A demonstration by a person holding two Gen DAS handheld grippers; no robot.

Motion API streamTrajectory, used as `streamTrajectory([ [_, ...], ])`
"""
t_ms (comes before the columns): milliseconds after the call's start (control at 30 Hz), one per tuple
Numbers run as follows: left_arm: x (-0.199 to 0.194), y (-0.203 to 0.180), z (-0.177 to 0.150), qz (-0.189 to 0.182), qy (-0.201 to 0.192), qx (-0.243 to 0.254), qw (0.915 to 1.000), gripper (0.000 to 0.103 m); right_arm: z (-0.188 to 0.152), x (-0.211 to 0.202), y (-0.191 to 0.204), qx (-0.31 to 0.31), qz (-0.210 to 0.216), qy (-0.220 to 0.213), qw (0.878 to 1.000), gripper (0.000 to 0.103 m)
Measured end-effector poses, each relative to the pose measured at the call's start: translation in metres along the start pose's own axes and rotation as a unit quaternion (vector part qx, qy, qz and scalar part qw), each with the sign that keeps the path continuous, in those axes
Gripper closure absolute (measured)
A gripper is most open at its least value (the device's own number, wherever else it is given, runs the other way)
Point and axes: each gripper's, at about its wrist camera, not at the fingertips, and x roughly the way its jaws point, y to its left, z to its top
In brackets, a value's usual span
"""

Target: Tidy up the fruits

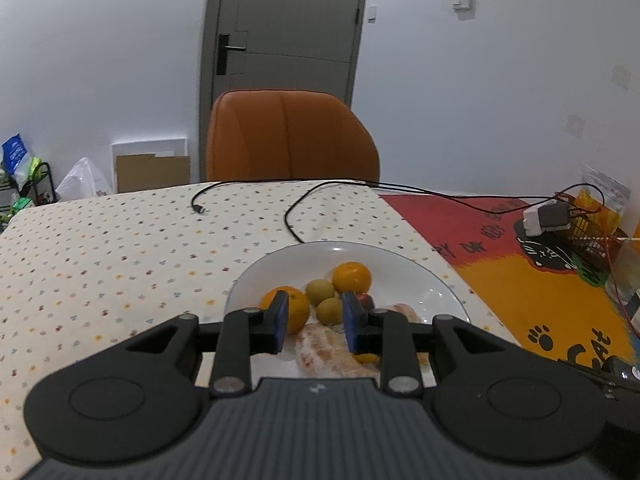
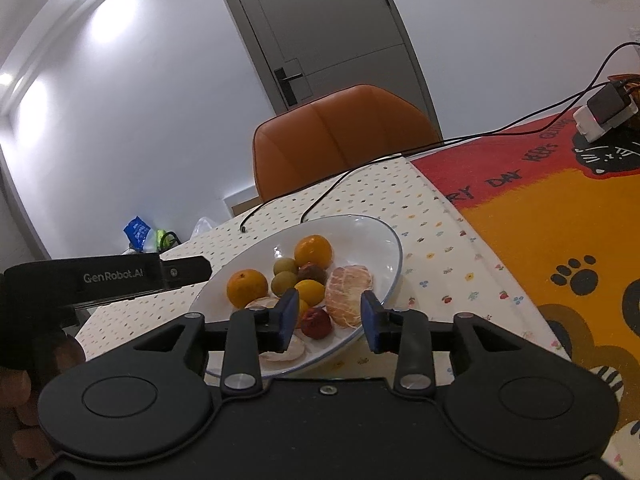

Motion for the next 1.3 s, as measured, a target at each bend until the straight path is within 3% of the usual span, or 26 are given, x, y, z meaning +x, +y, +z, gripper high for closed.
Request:
streamTrajectory([
  [167,-0.007,0.011,-0.001,0.012,0.006,-0.015,0.9998,0.069,0.0,-0.006,0.006,-0.006,0.001,-0.001,1.0,0.059],
  [333,-0.019,0.023,-0.004,0.027,0.006,-0.029,0.9992,0.044,0.0,-0.01,0.014,-0.01,0.002,0.006,1.0,0.049],
  [467,-0.029,0.032,-0.006,0.032,0.005,-0.034,0.9989,0.034,-0.001,-0.016,0.025,-0.02,0.007,0.009,1.0,0.043],
  [633,-0.043,0.042,-0.009,0.041,0.001,-0.037,0.9984,0.02,-0.001,-0.021,0.038,-0.028,0.013,0.01,0.999,0.028],
  [1000,-0.077,0.068,-0.018,0.07,0.005,-0.06,0.9957,0.008,-0.002,-0.036,0.058,-0.041,0.028,0.011,0.999,0.0],
  [1300,-0.104,0.082,-0.025,0.084,0.016,-0.057,0.9947,0.001,-0.005,-0.047,0.067,-0.038,0.022,0.026,0.999,0.0],
])
